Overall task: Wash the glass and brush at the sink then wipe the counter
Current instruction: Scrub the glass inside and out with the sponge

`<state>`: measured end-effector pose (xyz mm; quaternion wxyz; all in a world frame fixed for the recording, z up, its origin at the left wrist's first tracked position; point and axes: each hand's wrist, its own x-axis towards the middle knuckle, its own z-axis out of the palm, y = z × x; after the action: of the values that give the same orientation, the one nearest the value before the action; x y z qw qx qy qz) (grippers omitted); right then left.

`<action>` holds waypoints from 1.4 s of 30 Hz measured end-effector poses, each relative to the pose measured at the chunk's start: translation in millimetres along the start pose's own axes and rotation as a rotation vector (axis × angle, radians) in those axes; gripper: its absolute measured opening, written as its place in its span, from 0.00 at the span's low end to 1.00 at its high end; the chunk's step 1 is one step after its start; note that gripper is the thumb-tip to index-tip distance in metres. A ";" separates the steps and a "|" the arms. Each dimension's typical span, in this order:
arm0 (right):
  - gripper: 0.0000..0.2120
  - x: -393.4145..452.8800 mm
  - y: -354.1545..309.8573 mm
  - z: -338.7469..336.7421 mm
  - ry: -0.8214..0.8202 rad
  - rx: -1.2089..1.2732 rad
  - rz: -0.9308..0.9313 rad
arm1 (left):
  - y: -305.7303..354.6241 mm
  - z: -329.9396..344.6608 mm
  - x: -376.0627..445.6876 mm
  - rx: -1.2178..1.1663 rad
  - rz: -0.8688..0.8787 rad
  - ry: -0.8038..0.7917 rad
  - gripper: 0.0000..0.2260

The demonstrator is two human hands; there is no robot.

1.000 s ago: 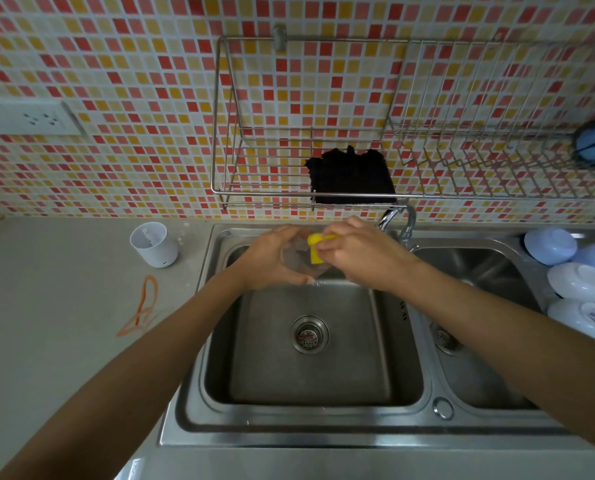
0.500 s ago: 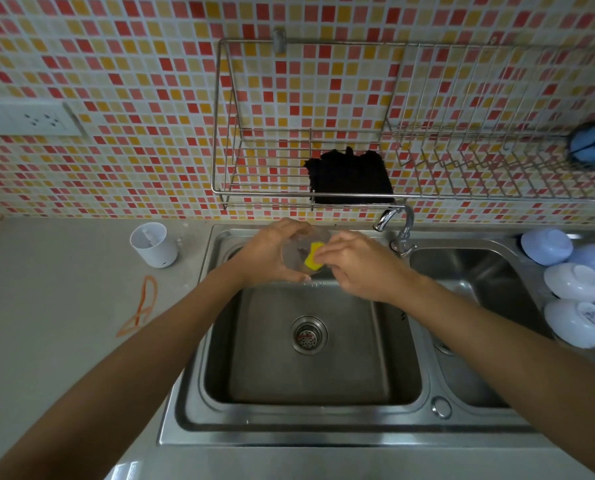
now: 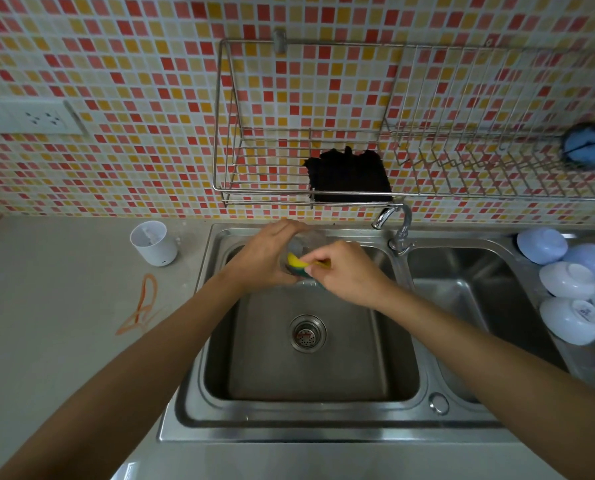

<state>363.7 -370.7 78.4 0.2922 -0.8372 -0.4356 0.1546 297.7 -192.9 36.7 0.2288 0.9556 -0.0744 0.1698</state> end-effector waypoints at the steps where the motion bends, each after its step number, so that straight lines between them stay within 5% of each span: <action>1: 0.11 -1.2 1.4 -2.5 -0.031 -0.150 -0.068 | 0.6 -0.2 -1.0 -0.009 0.004 0.008 0.35; 4: 0.10 -1.5 2.8 -1.1 0.002 -0.700 -0.285 | 3.4 -0.8 0.5 -0.045 -0.005 0.047 0.34; 6: 0.08 -3.5 -6.8 3.1 0.021 -0.705 -0.252 | 5.6 0.2 3.1 -0.048 0.001 0.059 0.34; 13: 0.09 0.4 -18.0 6.8 0.162 0.354 0.220 | 8.5 1.3 1.8 -0.047 -0.031 0.083 0.35; 15: 0.10 -0.3 -18.6 7.0 0.216 0.453 0.225 | 8.1 -1.2 5.0 -0.052 -0.027 0.080 0.36; 18: 0.10 -6.0 -13.0 1.8 0.148 0.135 0.044 | 5.9 -3.6 2.3 -0.046 -0.039 0.072 0.36; 21: 0.12 -7.0 2.5 -4.4 0.008 -0.489 -0.215 | 2.3 -0.2 -5.9 -0.024 -0.040 0.070 0.35; 24: 0.10 -3.7 9.4 -8.5 0.105 -0.892 -0.424 | 4.6 2.3 -6.8 -0.050 -0.048 0.060 0.36; 31: 0.12 0.4 17.9 -1.5 0.345 -0.815 -0.751 | 13.0 -2.6 -2.8 -0.136 -0.050 0.047 0.35; 42: 0.16 -2.1 16.2 -3.3 0.317 -0.746 -0.666 | 9.7 -6.0 -5.2 -0.144 -0.080 0.037 0.35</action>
<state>374.5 -380.8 70.9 0.0698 -0.7136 -0.6541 -0.2407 289.0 -198.4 43.9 0.3048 0.9357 -0.0438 0.1721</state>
